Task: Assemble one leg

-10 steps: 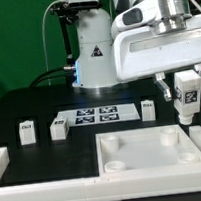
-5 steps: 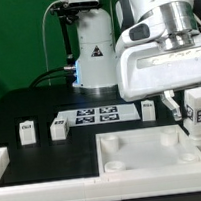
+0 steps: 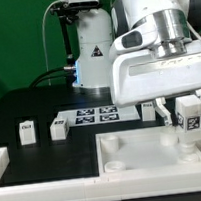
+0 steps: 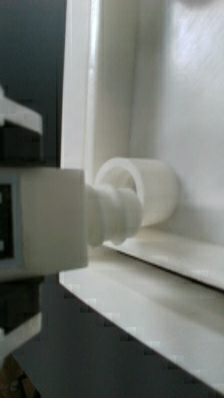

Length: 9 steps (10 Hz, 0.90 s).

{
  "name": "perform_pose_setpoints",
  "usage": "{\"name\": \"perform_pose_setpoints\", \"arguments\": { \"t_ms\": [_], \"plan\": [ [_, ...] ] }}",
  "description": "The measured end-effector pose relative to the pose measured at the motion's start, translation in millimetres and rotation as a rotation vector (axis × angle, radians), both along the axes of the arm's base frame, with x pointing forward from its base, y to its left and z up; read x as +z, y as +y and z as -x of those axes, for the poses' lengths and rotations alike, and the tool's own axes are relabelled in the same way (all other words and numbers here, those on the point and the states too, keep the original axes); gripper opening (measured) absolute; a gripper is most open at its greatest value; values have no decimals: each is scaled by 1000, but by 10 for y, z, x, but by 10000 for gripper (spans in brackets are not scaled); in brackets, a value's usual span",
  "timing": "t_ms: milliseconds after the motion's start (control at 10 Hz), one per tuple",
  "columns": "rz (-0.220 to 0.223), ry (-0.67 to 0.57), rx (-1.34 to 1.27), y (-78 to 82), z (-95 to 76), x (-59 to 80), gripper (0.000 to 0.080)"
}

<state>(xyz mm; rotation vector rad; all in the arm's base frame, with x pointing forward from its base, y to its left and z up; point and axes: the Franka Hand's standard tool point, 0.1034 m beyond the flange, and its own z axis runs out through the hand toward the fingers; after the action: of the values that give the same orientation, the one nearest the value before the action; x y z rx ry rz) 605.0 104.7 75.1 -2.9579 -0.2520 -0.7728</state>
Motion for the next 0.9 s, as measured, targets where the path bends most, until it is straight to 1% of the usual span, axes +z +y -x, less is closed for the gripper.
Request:
{"name": "perform_pose_setpoints", "arguments": {
  "t_ms": [100,400,700,900],
  "plan": [
    [1,2,-1,-14,1,-17,290],
    [-1,-9,1,16,-19,-20,290],
    [-1,-14,-2,-5,-50,-29,290],
    [0,-42,-3,-25,-72,-46,290]
  ]
}}
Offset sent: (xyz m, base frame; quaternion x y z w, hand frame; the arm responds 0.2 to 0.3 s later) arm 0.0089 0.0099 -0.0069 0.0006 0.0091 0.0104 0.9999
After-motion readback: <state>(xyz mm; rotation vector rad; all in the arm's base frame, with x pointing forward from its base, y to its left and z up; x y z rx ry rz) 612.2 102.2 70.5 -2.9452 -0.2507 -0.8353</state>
